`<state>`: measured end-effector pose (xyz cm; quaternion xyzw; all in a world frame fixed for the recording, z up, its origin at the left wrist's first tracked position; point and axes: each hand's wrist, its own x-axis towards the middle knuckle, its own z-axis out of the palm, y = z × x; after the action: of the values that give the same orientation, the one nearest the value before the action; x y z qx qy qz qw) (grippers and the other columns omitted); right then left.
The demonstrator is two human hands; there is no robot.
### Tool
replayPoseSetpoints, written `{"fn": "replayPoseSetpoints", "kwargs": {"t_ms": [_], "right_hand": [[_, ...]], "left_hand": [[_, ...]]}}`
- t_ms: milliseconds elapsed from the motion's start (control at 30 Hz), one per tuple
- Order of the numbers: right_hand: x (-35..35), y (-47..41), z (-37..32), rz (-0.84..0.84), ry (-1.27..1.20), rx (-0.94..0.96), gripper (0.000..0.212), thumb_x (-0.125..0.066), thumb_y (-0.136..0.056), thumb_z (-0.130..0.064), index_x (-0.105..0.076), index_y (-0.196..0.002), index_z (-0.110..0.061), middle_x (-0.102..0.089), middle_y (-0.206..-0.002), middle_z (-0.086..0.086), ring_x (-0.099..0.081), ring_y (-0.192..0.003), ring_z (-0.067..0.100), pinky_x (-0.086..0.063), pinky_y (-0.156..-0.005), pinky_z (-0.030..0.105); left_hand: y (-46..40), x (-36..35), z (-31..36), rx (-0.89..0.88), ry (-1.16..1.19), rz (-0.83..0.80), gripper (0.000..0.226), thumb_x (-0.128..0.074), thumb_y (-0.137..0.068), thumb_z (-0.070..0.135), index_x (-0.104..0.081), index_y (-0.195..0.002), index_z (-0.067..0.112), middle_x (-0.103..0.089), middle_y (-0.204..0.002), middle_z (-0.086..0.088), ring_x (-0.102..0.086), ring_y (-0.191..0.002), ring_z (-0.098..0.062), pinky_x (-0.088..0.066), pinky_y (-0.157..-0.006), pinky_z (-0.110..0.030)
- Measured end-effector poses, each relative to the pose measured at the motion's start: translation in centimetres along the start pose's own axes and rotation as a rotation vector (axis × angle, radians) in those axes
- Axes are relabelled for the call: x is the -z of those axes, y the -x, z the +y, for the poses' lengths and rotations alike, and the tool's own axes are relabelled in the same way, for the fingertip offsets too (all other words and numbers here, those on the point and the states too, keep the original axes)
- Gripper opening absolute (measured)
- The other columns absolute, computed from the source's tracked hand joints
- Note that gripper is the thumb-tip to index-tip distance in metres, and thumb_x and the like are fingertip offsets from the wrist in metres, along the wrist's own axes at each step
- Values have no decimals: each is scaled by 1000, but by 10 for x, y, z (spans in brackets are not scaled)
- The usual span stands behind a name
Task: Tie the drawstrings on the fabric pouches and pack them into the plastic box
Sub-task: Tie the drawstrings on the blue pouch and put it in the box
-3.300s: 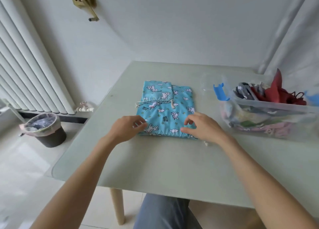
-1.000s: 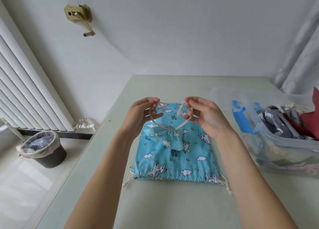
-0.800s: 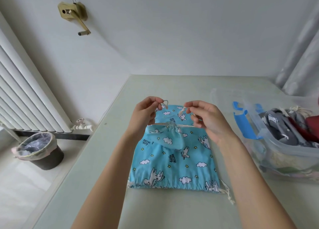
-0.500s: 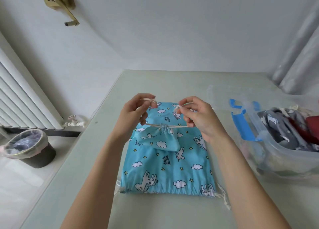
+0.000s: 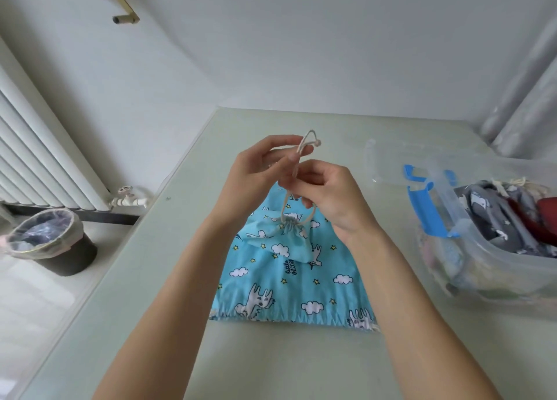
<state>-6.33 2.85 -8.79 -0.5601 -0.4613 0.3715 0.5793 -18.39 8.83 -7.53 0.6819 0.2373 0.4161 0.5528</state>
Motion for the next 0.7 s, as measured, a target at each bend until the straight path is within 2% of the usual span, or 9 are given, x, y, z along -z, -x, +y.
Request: {"fn": "replayPoseSetpoints", "kwargs": {"t_ms": [67, 133, 200, 267, 333, 433, 500, 633, 700], "right_hand": [[4, 0, 0, 40, -8, -13, 8, -72, -79, -8, -66, -79, -12, -66, -68, 2, -52, -52, 5, -38, -47, 15], [11, 0, -1, 44, -4, -23, 5, -70, -81, -8, -66, -83, -11, -68, -70, 2, -55, -53, 4, -39, -47, 15], [17, -1, -2, 31, -4, -30, 2, -67, -84, -10, -66, -85, -11, -69, -74, 5, -58, -55, 4, -41, -50, 16], [21, -2, -1, 33, -20, -40, 3, -65, -86, -10, -67, -85, -12, -70, -74, 2, -59, -56, 5, -44, -51, 16], [23, -3, -1, 43, -60, -38, 6, -64, -86, -7, -67, -86, -12, -70, -70, -3, -60, -57, 5, -47, -54, 15], [26, -5, 0, 42, -169, -15, 10, -62, -87, -5, -68, -91, -12, -69, -78, 3, -62, -63, 7, -51, -64, 17], [28, -5, -1, 9, -213, 7, 12, -59, -89, -7, -68, -95, -12, -68, -77, 3, -63, -66, 8, -52, -68, 18], [35, -4, -3, -88, -127, 72, 12, -63, -85, -5, -68, -91, -14, -71, -76, -3, -65, -73, 8, -53, -72, 18], [38, -4, -2, -61, 68, 153, 20, -68, -80, 2, -68, -90, -16, -71, -81, -3, -66, -79, 7, -53, -76, 18]], "left_hand": [[-1, 8, -4, 12, -138, -24, 26, -52, -95, 24, -58, -120, 19, -68, -114, 7, -62, -106, -4, -49, -89, -22], [-2, 15, -9, 71, -219, -101, 27, -54, -94, 28, -59, -119, 23, -68, -113, 8, -63, -102, -3, -49, -87, -20], [-2, 17, -13, 50, -268, -109, 19, -61, -90, 22, -66, -107, 17, -72, -95, 2, -67, -88, -5, -50, -76, -17], [-5, 16, -15, -20, -306, -10, 8, -65, -87, 16, -70, -93, 16, -71, -78, 0, -65, -73, -3, -49, -69, -17], [-6, 14, -15, -37, -268, 51, 7, -67, -85, 16, -69, -91, 20, -69, -72, 6, -63, -68, -4, -50, -66, -18], [-5, 14, -15, 58, -199, -35, 35, -73, -79, 16, -61, -111, 20, -71, -93, 6, -68, -82, -6, -51, -71, -16], [-4, 10, -19, 141, -277, -162, 42, -76, -76, 17, -58, -114, 18, -72, -99, 1, -69, -90, -9, -53, -78, -20], [-4, 9, -25, 121, -327, -133, 7, -64, -87, 14, -67, -91, 9, -72, -81, -4, -68, -82, -22, -51, -84, -36], [-4, 11, -24, 146, -232, -124, 10, -58, -90, 10, -65, -83, 10, -68, -75, -3, -64, -77, -18, -50, -83, -34]]}}
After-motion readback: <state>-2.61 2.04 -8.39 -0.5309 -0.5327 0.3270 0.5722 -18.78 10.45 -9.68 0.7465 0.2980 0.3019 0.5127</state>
